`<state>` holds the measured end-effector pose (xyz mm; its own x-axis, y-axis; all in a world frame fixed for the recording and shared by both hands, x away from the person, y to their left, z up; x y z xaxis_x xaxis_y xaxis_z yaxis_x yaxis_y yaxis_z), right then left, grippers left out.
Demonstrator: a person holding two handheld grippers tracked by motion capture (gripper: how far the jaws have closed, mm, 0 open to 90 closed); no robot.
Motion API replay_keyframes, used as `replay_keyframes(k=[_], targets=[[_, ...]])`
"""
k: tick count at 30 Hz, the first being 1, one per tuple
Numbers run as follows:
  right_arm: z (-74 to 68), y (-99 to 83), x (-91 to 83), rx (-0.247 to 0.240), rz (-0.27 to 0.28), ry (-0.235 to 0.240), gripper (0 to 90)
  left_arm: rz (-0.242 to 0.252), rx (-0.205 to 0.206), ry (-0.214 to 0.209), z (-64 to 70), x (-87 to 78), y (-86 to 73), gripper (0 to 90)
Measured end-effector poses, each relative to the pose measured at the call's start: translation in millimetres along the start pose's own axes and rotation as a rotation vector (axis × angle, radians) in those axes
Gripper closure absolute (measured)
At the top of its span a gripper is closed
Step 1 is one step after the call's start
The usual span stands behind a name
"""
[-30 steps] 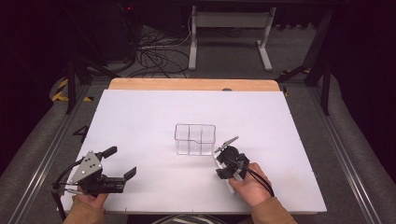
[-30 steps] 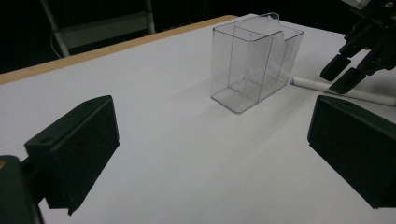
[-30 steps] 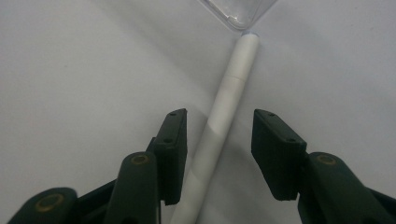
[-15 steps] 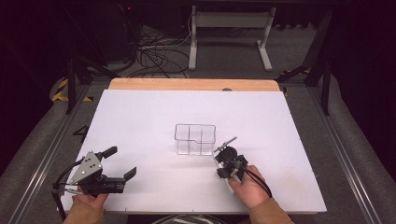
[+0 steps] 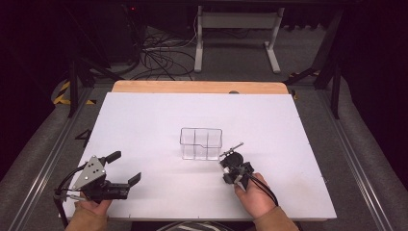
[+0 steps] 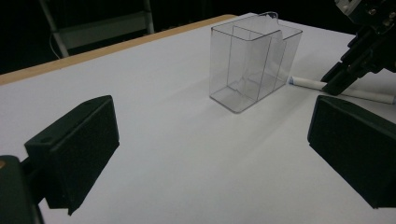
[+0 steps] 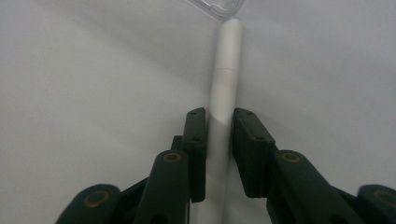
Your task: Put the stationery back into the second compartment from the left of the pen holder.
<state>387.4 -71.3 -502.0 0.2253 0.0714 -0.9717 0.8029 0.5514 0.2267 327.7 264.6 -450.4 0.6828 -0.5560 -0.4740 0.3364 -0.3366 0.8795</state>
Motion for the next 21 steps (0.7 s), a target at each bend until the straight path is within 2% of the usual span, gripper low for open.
replay_keyframes(k=[10,21], targets=[[-3.3,-2.0,0.0,0.051,0.020,-0.024,78.7,-0.002,0.005,0.000,0.6,0.0,-0.1,2.9],[-1.0,-3.6,-3.8,0.055,0.019,-0.022,78.8,0.000,-0.003,0.001,0.2,-0.6,-0.1,2.9]])
Point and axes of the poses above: each handheld gripper's, and its own axes: x roughly forward along the jaws, y roughly out of its top, z roughly to its right, the point moved 6 cm from there along x, roughly forward along the jaws, and after that the axes turned 11 degrees about -z, right-handed, at the moved point
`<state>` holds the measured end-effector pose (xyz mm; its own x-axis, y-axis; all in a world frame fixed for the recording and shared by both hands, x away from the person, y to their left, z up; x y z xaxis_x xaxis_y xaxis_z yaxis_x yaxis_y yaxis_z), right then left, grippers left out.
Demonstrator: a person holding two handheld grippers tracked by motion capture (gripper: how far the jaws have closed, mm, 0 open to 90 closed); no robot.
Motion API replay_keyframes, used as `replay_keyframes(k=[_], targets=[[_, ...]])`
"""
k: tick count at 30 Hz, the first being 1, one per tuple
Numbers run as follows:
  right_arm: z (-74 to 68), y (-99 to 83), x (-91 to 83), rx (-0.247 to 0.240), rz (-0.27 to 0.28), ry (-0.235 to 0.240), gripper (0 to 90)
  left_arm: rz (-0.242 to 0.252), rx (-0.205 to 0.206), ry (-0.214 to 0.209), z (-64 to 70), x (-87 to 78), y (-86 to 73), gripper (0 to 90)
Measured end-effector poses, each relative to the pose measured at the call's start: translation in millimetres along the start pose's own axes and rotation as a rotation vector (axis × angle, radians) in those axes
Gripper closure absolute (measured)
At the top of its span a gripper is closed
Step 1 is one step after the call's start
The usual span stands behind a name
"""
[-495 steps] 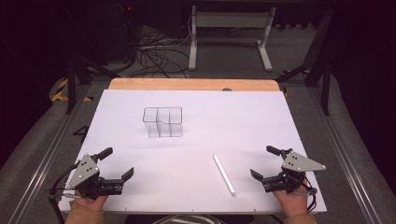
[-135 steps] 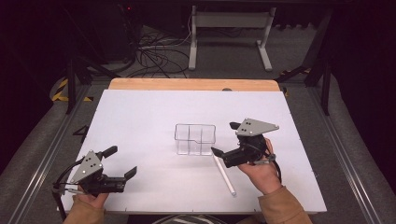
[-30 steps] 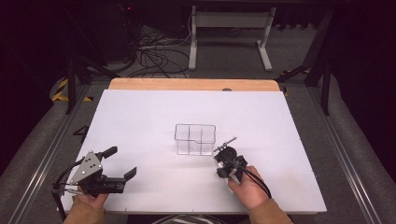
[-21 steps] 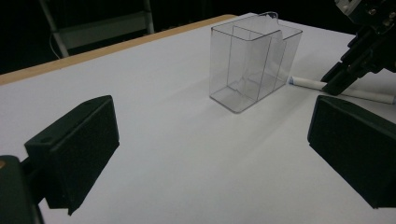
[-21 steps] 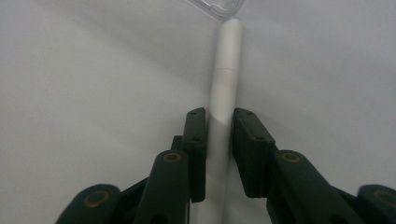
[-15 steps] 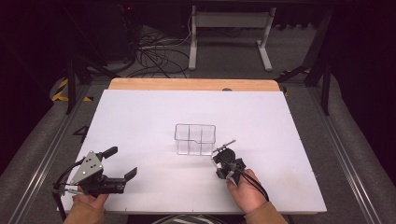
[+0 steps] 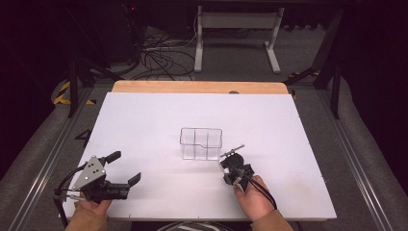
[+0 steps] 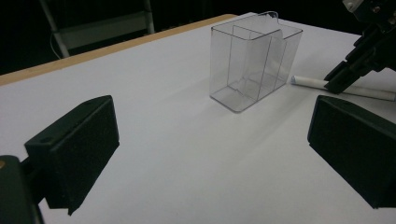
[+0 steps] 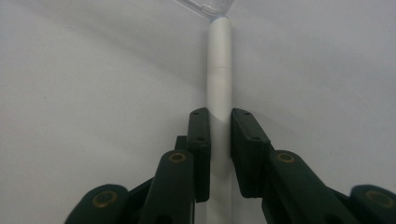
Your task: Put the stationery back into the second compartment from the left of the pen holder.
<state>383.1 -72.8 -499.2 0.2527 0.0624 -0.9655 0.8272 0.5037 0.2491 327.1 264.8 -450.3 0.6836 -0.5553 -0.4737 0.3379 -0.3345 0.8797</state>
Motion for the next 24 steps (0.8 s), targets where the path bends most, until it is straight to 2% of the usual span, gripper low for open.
replay_keyframes(k=[5,11,15,21,24], targets=[[6.1,-1.1,-12.2,0.006,0.045,-0.001,78.8,-0.001,0.000,0.000,0.1,0.2,-0.1,2.9],[16.2,-2.9,-36.5,0.013,0.140,0.005,78.8,-0.002,0.005,0.000,-0.3,0.4,0.0,2.9],[21.7,-4.1,-53.5,0.000,0.233,0.028,78.7,-0.003,0.006,0.001,-0.1,0.5,0.0,2.9],[26.9,-4.5,-70.1,-0.025,0.362,0.050,78.8,-0.001,0.005,0.000,-0.2,0.6,0.1,2.9],[27.4,-4.3,-82.0,-0.038,0.461,0.061,78.8,-0.001,0.005,-0.001,-0.2,0.6,0.1,2.9]])
Point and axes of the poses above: each handheld gripper's, and its own axes: x roughly forward along the jaws, y roughly out of its top, z roughly to its right, the point moved 6 cm from there along x, roughly forward along the jaws, and after that the axes turned 11 degrees about -z, right-handed, at the moved point
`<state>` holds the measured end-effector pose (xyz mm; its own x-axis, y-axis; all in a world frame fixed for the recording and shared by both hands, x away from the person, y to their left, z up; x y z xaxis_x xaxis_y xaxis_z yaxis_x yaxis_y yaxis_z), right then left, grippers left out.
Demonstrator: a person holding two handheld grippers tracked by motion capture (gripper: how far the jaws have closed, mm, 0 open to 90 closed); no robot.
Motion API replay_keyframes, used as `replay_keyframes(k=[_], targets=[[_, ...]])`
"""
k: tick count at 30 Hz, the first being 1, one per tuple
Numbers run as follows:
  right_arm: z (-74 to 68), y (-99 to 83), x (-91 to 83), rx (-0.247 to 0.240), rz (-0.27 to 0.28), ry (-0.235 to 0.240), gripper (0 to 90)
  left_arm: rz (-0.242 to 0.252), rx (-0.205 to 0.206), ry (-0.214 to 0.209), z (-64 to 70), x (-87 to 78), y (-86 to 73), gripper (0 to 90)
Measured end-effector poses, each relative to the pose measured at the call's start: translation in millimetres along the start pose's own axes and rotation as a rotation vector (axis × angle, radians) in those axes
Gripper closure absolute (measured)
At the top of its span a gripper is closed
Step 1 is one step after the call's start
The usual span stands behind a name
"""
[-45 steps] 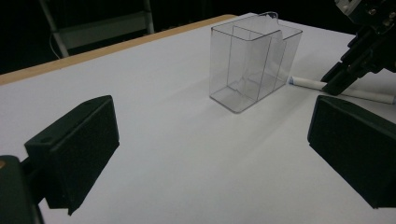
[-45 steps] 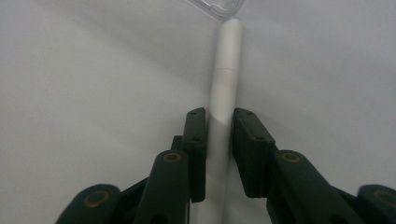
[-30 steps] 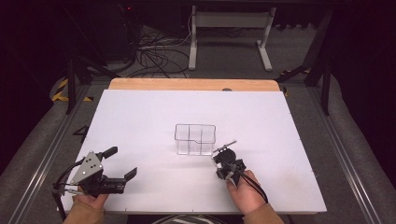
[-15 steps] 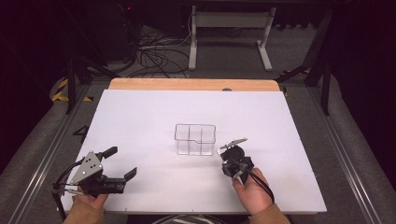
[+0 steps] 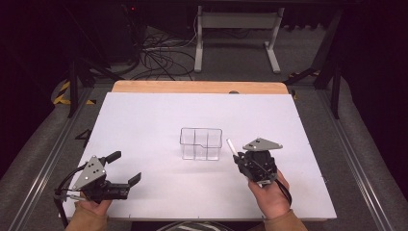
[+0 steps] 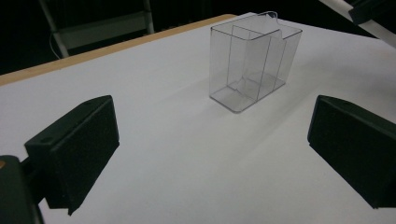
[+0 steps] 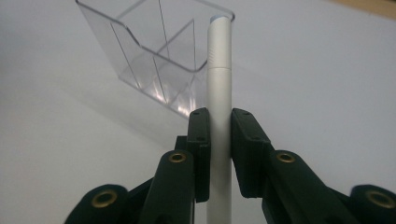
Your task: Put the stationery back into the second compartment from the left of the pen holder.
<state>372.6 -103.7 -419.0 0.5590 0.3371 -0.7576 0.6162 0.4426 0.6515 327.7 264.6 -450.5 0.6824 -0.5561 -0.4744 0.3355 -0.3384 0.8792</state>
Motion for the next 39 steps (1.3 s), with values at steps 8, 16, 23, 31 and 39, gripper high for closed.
replay_keyframes(k=[8,16,23,31,39], targets=[[0.2,7.3,-13.2,-0.037,0.150,0.019,78.7,0.001,-0.004,-0.001,0.2,0.2,0.1,2.9],[-0.5,14.5,-20.2,-0.082,0.273,0.037,78.7,0.000,-0.002,0.002,0.3,0.2,0.3,2.9],[0.5,23.8,-19.2,-0.115,0.355,0.064,78.6,-0.001,-0.004,0.000,0.1,0.3,0.2,2.9],[-1.2,30.5,-18.2,-0.138,0.397,0.067,78.6,0.001,-0.004,0.001,-0.1,0.2,0.1,2.9],[-1.8,39.0,-18.5,-0.141,0.412,0.078,78.6,-0.003,-0.003,0.001,0.2,0.2,0.1,2.9]])
Point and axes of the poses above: each handheld gripper's, and its own axes: x roughly forward along the jaws, y roughly out of its top, z roughly to its right, the point moved 6 cm from there along x, roughly forward along the jaws, and after that the axes turned 11 degrees about -z, right-handed, at the moved point
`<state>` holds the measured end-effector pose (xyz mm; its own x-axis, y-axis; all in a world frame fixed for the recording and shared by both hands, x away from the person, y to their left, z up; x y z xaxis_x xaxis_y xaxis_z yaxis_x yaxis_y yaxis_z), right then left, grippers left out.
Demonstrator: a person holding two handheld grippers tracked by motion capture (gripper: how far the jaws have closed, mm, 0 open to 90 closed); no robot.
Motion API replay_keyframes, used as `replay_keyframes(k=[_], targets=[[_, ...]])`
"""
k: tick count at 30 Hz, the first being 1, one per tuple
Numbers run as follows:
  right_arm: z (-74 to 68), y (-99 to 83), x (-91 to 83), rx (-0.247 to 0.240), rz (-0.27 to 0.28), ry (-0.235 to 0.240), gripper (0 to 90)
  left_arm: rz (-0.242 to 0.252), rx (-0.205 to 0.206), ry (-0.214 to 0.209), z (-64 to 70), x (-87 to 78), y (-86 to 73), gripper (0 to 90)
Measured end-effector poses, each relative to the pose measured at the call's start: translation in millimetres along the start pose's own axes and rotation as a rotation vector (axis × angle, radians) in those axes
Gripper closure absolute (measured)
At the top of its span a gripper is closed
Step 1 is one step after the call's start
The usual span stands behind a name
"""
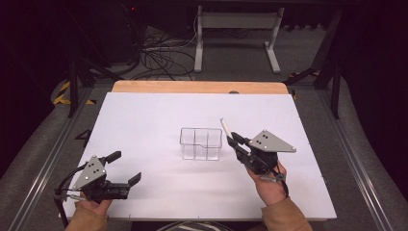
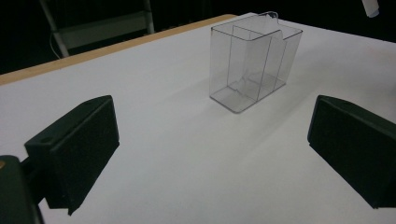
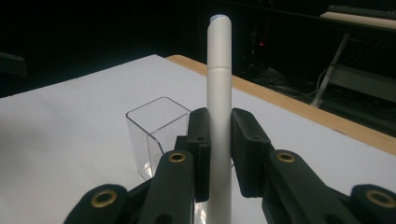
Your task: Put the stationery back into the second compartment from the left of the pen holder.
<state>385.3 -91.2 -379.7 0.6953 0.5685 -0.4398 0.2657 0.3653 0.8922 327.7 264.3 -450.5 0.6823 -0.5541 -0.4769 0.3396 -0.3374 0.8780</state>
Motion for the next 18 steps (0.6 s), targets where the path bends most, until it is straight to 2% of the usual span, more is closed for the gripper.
replay_keyframes(k=[6,18], targets=[[-1.4,14.9,7.8,-0.037,0.020,0.008,78.7,0.003,0.000,0.000,-0.2,0.0,0.0,2.9],[-5.8,38.3,32.2,-0.073,0.035,0.051,78.6,0.004,-0.004,-0.002,-0.4,-0.2,-0.3,2.9]])
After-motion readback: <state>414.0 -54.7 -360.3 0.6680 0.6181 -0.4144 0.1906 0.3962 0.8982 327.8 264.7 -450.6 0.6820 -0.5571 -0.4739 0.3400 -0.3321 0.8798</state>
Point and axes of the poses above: each handheld gripper's, and its own axes: x roughly forward along the jaws, y roughly out of its top, z roughly to its right, the point moved 6 cm from there along x, roughly forward along the jaws, and after that the axes turned 11 degrees about -z, right-handed, at the moved point
